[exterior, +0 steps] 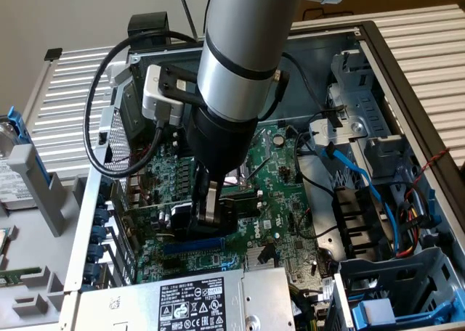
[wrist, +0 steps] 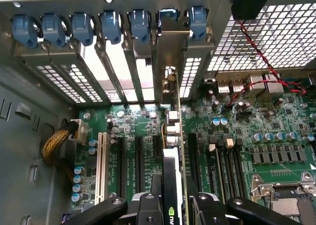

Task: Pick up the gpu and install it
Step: 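Insert the gpu into the slot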

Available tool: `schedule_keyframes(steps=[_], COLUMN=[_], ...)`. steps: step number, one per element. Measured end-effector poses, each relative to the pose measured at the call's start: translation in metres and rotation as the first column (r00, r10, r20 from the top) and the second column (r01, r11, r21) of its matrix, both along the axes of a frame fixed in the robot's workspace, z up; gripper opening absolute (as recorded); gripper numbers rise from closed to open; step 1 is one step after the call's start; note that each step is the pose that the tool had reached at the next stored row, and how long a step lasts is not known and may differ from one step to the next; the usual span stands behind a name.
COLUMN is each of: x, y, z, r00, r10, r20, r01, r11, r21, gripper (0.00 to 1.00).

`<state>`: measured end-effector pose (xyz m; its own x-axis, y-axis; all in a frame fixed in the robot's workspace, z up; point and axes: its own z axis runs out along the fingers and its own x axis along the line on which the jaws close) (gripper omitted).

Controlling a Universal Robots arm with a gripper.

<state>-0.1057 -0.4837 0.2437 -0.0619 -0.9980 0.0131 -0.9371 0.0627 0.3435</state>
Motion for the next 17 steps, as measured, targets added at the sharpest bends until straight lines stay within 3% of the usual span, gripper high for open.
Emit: schedule_keyframes(steps=[17], x=[-0.0013], y=[0.0001], z=[-0.0057], r00=[1.0], r10=[0.0], r20=[0.002], r01=[0.0], r11=[1.0], r21=[0.0019], gripper=[0.29])
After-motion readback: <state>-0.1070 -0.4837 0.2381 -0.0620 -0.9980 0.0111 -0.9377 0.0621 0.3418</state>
